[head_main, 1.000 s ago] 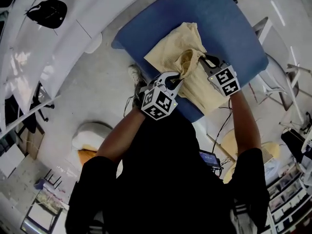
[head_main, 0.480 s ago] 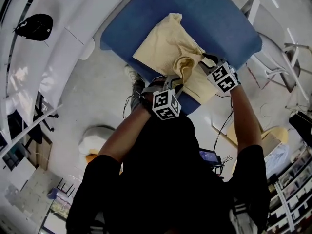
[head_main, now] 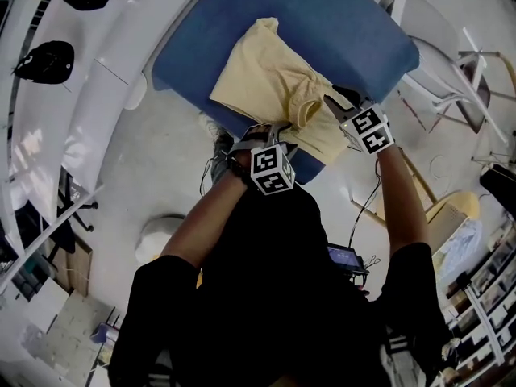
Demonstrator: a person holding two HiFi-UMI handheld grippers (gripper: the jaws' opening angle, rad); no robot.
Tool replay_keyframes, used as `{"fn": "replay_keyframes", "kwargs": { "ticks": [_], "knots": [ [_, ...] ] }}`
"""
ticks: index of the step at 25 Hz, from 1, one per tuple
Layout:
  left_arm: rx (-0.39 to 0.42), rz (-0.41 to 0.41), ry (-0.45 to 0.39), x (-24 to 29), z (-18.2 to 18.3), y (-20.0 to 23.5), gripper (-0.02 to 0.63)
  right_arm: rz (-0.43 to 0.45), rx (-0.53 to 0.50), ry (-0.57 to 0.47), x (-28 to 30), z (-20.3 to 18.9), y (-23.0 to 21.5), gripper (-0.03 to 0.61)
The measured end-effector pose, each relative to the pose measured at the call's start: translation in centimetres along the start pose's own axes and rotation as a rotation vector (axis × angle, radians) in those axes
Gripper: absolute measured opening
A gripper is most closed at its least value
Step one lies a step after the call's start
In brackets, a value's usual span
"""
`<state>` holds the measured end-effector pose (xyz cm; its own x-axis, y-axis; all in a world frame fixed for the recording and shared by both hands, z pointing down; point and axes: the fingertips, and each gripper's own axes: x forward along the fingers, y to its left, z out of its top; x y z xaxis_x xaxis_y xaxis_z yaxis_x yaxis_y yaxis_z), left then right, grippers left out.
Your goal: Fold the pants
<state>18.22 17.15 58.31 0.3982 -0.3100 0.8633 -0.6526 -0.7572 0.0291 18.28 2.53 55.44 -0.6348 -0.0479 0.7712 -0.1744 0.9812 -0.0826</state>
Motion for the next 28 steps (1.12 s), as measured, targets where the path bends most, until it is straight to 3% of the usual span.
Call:
{"fn": "replay_keyframes", "kwargs": {
  "ticks": [5, 7, 11, 13, 19, 25, 28],
  "knots": [
    [0.004, -0.031, -0.01, -1.0, -0.6, 0.1, 0.252, 0.085, -0.01, -0.061, 0.8, 5.2, 3.8, 0.12],
    [-0.045, -0.03, -0.022, -1.2, -0.9, 0.5, 0.252, 0.126, -0.015, -0.035, 1.8, 5.6, 5.4, 0.115],
    [-0.204, -0.028, -0.044, -1.5, -2.3, 2.5, 0.252, 0.137, -0.065, 0.08, 3.3, 2.7, 6.9, 0.1],
    [-0.242, -0.018, -0.034, -1.5, -3.4, 3.7, 0.252, 0.121, -0.05, 0.098, 3.2, 1.2, 6.9, 0.089],
    [-0.271, -0.027, 0.018, -0.7, -5.8, 4.8, 0.252, 0.047, 0.006, 0.137, 3.4, -2.6, 5.5, 0.084],
    [-0.305, -0.052, 0.052, -0.1, -7.0, 4.1, 0.252, -0.001, -0.107, 0.17, 4.7, -4.7, 4.9, 0.078],
    [-0.317, -0.051, 0.06, 0.1, -7.3, 4.1, 0.25, -0.007, -0.09, 0.151, 5.2, -4.8, 4.8, 0.073]
  ]
}}
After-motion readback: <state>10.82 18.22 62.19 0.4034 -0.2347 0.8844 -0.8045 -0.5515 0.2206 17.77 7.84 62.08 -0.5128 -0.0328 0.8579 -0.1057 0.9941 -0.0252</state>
